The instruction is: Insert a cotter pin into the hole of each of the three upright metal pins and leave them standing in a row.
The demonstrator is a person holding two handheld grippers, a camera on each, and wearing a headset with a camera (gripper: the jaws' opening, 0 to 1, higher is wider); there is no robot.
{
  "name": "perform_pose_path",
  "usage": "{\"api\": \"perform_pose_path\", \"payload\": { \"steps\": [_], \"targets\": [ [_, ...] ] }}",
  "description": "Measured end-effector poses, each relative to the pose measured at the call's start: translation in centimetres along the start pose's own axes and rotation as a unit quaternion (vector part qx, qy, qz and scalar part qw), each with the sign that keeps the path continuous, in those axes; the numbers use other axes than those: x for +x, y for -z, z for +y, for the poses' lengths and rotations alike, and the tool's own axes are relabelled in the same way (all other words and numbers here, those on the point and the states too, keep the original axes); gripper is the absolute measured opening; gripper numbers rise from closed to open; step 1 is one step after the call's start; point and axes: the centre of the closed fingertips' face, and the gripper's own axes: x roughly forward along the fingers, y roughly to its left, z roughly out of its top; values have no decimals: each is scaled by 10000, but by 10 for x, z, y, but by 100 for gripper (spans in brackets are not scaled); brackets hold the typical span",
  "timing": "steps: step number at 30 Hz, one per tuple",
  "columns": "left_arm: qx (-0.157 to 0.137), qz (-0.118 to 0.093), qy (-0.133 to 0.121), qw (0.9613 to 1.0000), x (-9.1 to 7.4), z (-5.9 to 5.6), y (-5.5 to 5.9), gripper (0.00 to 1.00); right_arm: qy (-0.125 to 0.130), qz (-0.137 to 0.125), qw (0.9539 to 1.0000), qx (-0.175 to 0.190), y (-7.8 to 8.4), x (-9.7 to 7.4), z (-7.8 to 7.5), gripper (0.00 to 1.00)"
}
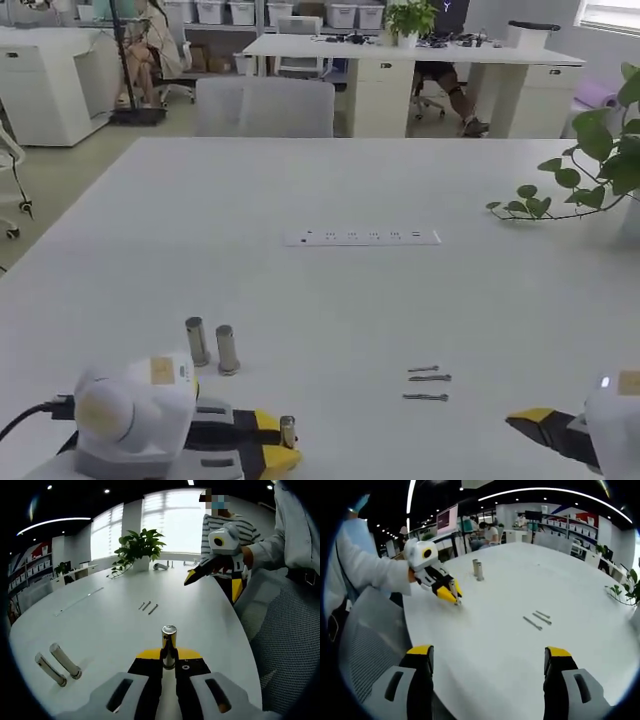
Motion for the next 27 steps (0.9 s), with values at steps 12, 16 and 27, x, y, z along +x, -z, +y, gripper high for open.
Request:
{"api": "perform_pose_path", "payload": {
  "steps": [12,16,27],
  "targets": [
    [126,32,242,9996,26,-19,-2,6,64,-29,10000,44,4,-6,0,93],
    [183,48,296,9994,32,-23,-1,6,87,-24,9999,73,6,-8,-1,93],
    [176,38,269,9995,38,-24,4,6,84,-23,9999,75,6,-6,0,93]
  ]
}}
